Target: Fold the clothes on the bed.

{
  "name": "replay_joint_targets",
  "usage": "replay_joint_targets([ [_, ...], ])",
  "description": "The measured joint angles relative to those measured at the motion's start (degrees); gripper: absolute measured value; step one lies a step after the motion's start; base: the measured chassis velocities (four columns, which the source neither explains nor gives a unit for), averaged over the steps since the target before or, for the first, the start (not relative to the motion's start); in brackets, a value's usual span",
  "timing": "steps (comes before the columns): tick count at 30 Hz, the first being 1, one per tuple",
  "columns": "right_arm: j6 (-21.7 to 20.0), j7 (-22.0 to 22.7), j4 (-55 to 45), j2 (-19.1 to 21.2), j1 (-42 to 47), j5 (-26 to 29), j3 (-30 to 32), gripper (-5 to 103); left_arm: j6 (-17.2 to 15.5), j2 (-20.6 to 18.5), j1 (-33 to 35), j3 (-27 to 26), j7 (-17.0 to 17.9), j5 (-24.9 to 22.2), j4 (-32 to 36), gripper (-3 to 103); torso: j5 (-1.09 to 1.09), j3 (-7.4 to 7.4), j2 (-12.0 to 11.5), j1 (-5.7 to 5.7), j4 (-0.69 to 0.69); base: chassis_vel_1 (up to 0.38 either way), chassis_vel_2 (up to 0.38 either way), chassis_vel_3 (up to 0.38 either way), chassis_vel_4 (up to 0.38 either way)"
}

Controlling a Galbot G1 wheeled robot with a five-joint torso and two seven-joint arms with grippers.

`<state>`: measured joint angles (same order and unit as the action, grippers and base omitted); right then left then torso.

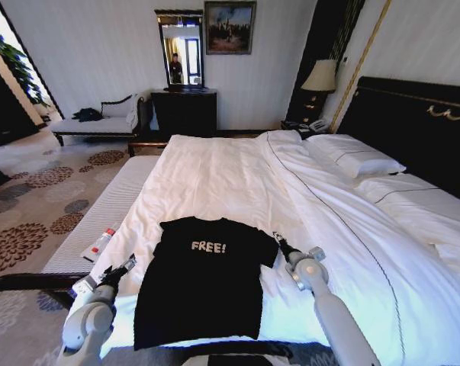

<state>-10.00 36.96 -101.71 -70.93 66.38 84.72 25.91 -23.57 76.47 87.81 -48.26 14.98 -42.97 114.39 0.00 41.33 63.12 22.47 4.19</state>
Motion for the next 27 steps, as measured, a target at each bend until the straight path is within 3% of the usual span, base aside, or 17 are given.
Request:
replay_joint_targets([
  [8,-0.01,1.47,-1.56,0.90,2.88,-2.21,1.36,100,0.03,0.33,0.29,-0.17,0.00,0.09,0.33,100,0.00,0.00,0.00,0.00,0.03,0.000,0.000,0.000,0.000],
  [15,-0.02,1.74,-3.36,-0.53,3.86,3.03,1.53,100,-0.17,1.17,0.45,0.40,0.30,0.83,1.13,100,0.01,0.00,0.00,0.00,0.01,0.000,0.000,0.000,0.000],
  [27,1.33,0.44,0.25,-2.21,-0.81,5.74,1.51,100,-0.36,0.72,1.54,-0.48,0.67,0.72,2.14,100,0.00,0.00,-0.01,0.01,0.00,0.000,0.000,0.000,0.000],
])
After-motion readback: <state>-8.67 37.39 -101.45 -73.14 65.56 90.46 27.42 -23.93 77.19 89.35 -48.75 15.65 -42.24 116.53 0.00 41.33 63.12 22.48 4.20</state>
